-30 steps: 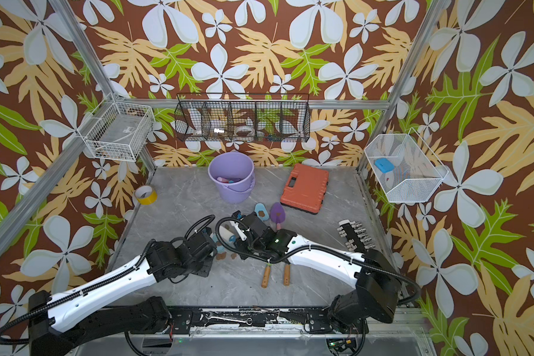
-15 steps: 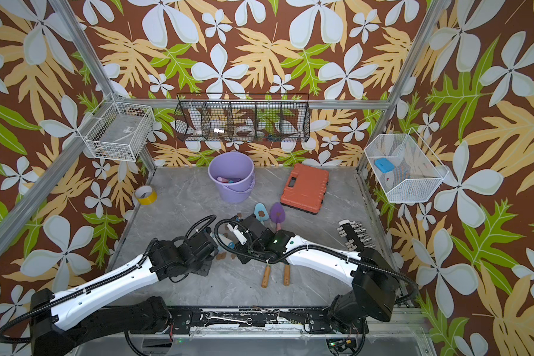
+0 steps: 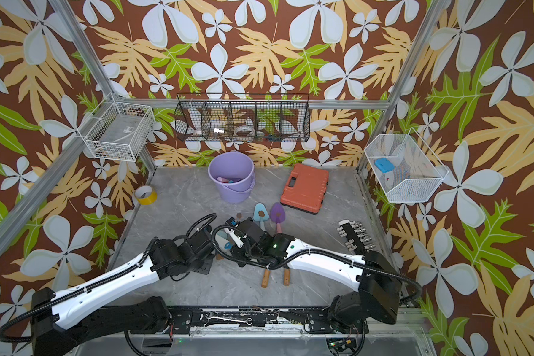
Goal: Brush the soil off the hand trowel and place it into the bucket
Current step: Brush off the soil from the hand trowel.
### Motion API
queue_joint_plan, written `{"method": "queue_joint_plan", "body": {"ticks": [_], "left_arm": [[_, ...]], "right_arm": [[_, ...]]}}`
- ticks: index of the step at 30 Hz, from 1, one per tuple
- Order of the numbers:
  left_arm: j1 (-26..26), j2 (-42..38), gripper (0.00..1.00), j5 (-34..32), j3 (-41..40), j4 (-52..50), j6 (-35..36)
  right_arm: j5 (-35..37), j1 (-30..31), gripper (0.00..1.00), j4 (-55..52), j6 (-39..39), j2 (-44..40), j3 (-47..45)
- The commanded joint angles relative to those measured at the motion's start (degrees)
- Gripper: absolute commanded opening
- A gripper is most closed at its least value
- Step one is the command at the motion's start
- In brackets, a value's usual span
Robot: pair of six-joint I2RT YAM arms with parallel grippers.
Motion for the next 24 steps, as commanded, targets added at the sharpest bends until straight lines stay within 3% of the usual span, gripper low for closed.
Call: {"method": "queue_joint_plan", "body": {"ticks": [1, 4, 8, 14, 17, 20, 24], "left_arm": [[0.1, 0.1, 0.0, -1.3, 0.3, -0.2, -0.2], [0.1, 0.1, 0.0, -1.5, 0.3, -0.2, -0.3], [0.1, -0.2, 0.0, -1.4, 0.3, -0.3, -0.8], [0.1, -0.5, 0.0, -1.5, 0.5, -0.2, -0.9], [0.0, -0.3, 0.0, -1.7, 0.6, -0.1, -0.8], [0.1, 0.2, 0.0, -1.6, 0.6, 0.0, -0.7], [0.1, 0.3, 0.0, -1.5, 0.7, 0.2, -0.8]], "right_arm": [[9.1, -2.5, 0.0, -4.2, 1.1, 1.8, 1.3], [13.5, -3.2, 0.0, -1.3, 1.6, -2.4, -0.3], [9.0, -0.3, 0.0, 1.3, 0.5, -6.2, -0.1], [-2.0, 1.8, 0.0, 2.2, -0.4, -2.0, 0.3], [6.9, 0.1, 0.0, -3.0, -0.1, 3.2, 2.6], [15.5, -2.4, 0.0, -3.3, 1.0, 2.6, 2.1], [11.1, -1.0, 0.0, 0.8, 0.5, -2.6, 1.8]]}}
